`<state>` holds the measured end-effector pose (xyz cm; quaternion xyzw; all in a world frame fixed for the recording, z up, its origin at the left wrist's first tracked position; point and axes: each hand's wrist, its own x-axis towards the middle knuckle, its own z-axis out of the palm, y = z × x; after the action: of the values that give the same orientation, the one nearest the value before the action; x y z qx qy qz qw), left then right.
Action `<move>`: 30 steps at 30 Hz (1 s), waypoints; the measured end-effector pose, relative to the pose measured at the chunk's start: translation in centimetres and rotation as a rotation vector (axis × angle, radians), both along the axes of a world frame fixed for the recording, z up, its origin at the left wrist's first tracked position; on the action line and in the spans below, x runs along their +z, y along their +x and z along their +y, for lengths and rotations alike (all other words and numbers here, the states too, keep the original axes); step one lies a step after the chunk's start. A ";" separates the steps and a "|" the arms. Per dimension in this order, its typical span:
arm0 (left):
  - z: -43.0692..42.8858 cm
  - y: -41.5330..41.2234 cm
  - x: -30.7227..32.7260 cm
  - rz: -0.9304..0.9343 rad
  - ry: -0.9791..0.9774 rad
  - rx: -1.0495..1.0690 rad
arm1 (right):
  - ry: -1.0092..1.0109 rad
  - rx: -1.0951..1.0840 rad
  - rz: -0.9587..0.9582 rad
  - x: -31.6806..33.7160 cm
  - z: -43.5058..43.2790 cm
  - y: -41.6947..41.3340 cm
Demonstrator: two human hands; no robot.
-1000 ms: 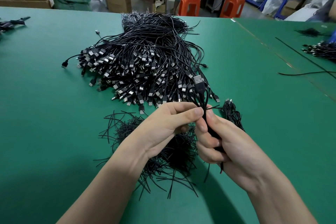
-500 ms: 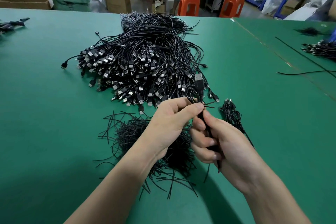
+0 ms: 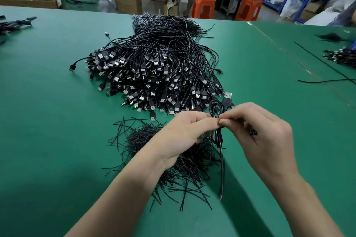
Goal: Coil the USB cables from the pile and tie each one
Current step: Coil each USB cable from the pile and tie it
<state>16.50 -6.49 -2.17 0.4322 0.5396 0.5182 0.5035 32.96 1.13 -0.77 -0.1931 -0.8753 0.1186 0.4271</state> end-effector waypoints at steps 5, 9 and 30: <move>-0.2 -0.3 0.3 -0.021 0.044 0.019 | -0.155 -0.037 0.099 0.5 -0.5 -0.9; -0.3 0.0 0.5 0.188 0.293 0.260 | -0.729 -0.021 0.390 0.1 -1.6 -2.4; -0.5 -0.7 0.4 0.266 0.377 0.343 | -0.898 -0.093 0.315 -0.1 -1.6 -3.6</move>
<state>15.82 -6.99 -1.73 0.4848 0.5602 0.6257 0.2443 29.36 -0.48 -0.85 -0.3771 -0.6526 0.4937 0.4338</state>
